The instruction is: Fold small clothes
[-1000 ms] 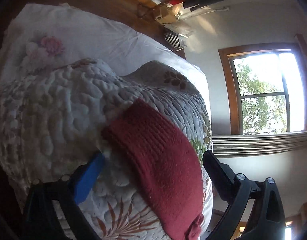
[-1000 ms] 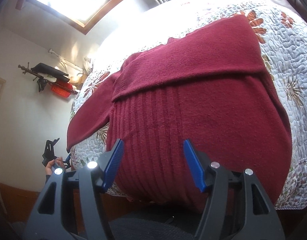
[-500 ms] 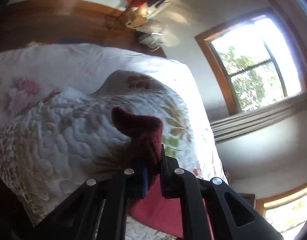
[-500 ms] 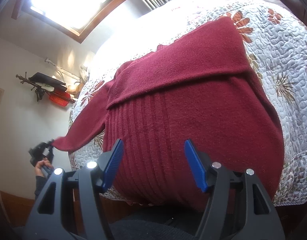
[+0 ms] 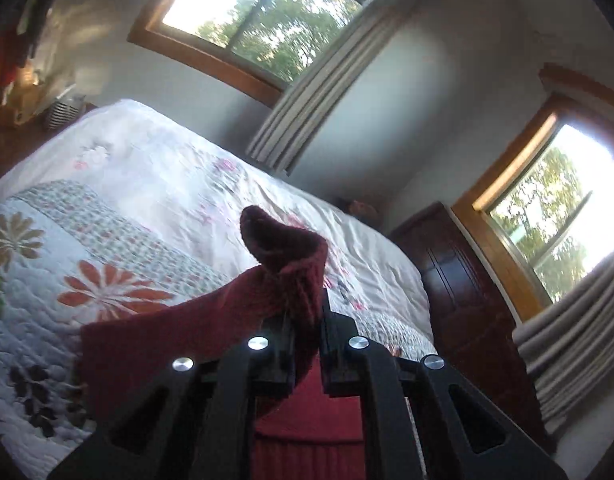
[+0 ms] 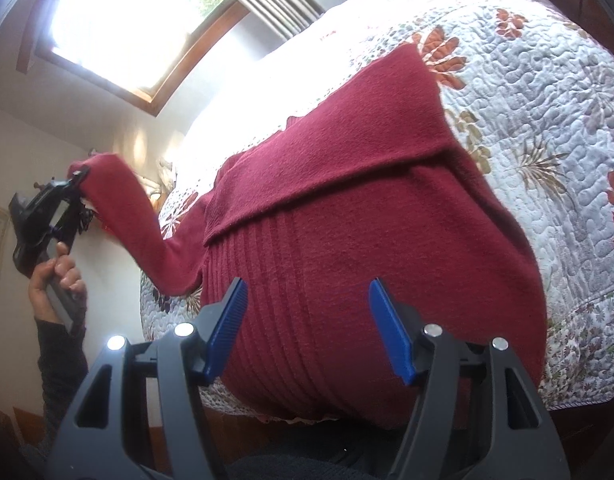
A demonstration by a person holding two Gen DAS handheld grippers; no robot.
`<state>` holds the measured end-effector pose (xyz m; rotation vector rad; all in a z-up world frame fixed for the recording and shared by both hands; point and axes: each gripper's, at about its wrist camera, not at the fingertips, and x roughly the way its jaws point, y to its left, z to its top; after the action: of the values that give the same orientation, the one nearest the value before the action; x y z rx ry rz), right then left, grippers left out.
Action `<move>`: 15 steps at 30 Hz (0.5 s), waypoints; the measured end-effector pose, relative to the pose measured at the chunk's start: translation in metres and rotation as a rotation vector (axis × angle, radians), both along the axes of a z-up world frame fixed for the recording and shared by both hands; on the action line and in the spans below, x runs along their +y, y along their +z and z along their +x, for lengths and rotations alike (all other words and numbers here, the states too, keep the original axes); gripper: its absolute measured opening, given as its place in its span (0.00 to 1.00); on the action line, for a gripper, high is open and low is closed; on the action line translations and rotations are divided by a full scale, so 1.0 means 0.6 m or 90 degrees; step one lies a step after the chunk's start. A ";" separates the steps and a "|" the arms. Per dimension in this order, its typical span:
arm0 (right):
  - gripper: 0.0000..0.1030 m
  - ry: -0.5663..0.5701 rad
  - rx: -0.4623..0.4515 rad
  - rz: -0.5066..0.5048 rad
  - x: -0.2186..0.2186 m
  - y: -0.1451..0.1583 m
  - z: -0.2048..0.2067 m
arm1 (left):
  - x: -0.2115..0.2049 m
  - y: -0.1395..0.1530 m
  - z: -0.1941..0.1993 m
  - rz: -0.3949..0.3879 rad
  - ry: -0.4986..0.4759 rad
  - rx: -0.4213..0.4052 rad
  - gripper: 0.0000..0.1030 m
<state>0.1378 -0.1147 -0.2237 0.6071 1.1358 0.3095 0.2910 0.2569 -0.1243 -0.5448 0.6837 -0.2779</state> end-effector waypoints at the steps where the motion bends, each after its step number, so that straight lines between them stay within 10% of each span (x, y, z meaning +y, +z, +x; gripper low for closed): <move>1: 0.62 -0.007 0.001 -0.001 -0.007 0.000 0.000 | -0.037 -0.018 0.013 0.000 -0.026 0.015 0.08; 11: 0.64 -0.039 0.000 -0.029 -0.071 0.015 0.009 | -0.308 -0.242 0.081 0.030 -0.201 0.186 0.11; 15: 0.78 -0.022 0.005 -0.003 -0.086 0.018 0.044 | -0.313 -0.248 0.058 0.002 -0.209 0.191 0.46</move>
<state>0.1641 -0.1662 -0.2126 0.6243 1.1316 0.2748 0.3256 0.0689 -0.2731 -0.4737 1.0666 -0.5074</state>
